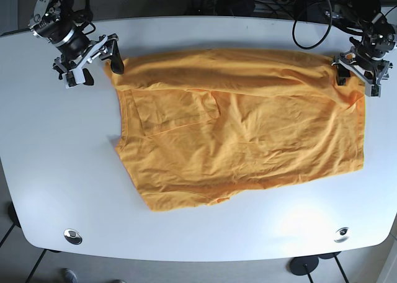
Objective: Fold the T-shirt properly
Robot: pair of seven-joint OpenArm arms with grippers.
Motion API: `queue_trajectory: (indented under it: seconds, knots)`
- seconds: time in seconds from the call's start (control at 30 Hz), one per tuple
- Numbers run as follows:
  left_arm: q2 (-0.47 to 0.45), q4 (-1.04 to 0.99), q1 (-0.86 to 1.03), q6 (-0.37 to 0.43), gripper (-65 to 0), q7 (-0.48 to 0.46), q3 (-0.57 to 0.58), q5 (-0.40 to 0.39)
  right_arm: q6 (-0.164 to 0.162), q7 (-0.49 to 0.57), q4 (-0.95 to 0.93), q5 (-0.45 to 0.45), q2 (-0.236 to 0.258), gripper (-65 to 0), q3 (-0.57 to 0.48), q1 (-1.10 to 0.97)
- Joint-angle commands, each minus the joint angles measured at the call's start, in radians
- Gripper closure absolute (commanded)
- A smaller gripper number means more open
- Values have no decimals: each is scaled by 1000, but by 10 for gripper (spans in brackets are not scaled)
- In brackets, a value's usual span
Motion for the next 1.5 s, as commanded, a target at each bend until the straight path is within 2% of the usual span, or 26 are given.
queue_trajectory:
  seconds: [0.03, 0.2, 0.27, 0.33, 0.43, 0.5, 0.53, 0.63, 0.7, 0.73, 0.83, 1.0, 1.1, 1.13, 1.23, 1.33, 1.5]
  knots:
    - [-20, -5, -2, 2, -444, -20, -8, -6, 6, 21, -26, 24, 16, -493, 0, 30]
    - [-31, 1, 21, 2, -444, -21, -9, -9, 6, -119, -125, 29, 11, -449, 0, 108]
    - [-31, 15, 22, 2, -443, -21, -9, -11, 6, -148, -128, 31, 1, -396, -16, 114]
    - [-28, 33, 24, 2, -403, -21, -9, -11, 6, -148, -128, 29, -9, -312, -45, 114]
    - [-28, 39, 24, 2, -278, -21, -9, -11, 6, -148, -134, 29, -15, -119, -57, 114]
    - [-29, 39, 24, 2, -231, -20, -9, -11, 6, -148, -158, 29, -12, -17, -82, 119]
    - [-31, 39, 24, 2, -215, -20, -9, -9, 6, -148, -166, 29, -12, -21, -80, 130]
    - [-34, 39, 24, 2, -103, -20, -12, -8, 6, -148, -169, 29, -9, -19, -34, 133]
    - [-34, 39, 24, 2, -12, -15, -57, -6, 6, -148, -172, 27, -5, -19, -10, 133]
    - [-34, 39, 24, 2, 0, -15, -88, -6, 6, -149, -172, 26, -4, -19, 6, 131]
    - [-35, 41, 25, 2, 0, -15, -128, -8, 6, -149, -172, 27, 25, -19, 16, 128]
    - [-68, 35, 51, 2, 0, -13, -172, -5, 6, -151, -168, 27, 30, -17, 16, 108]
    - [-84, 41, 105, 2, -122, -13, -174, -9, 6, -151, -166, 27, 33, -17, 16, 70]
    - [-86, 41, 113, 2, -199, -13, -172, -9, 6, -151, -166, 27, 31, -17, 16, 58]
    - [-91, 38, 134, 2, -353, -13, -197, -8, 6, -148, -166, 29, 30, -17, 16, 19]
    - [-118, 29, 133, 2, -388, -13, -249, -9, 6, -146, -166, 29, 30, -19, 16, -2]
    - [-149, 49, 136, 2, -388, -13, -250, -12, 6, -146, -143, 29, 30, -21, 16, -25]
